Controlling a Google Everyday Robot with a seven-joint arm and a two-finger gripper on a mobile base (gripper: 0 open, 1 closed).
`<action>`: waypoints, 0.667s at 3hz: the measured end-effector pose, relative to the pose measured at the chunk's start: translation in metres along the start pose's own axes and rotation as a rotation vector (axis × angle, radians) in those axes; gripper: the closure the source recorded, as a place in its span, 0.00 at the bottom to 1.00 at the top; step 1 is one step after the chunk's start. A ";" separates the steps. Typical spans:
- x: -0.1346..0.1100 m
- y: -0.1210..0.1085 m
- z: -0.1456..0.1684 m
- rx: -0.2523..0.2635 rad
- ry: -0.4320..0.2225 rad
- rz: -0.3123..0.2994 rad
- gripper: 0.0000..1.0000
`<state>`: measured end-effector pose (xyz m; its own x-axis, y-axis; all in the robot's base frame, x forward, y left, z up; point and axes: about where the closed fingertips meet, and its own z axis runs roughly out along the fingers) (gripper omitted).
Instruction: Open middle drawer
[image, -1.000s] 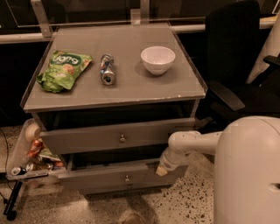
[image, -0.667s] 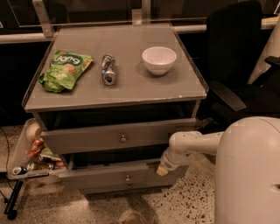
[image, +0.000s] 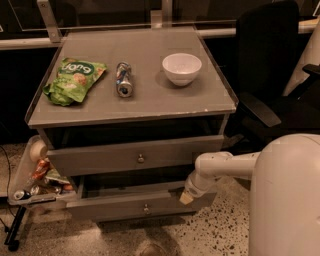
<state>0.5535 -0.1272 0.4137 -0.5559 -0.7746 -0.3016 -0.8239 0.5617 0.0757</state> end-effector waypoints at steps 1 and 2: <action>0.006 0.007 -0.002 -0.001 0.000 0.008 1.00; 0.019 0.016 -0.004 -0.002 0.003 0.036 1.00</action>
Offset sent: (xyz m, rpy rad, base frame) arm -0.1208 -0.0481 0.0046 0.0090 0.0685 -0.1893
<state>0.5296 -0.1340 0.4126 -0.5854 -0.7548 -0.2960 -0.8036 0.5886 0.0883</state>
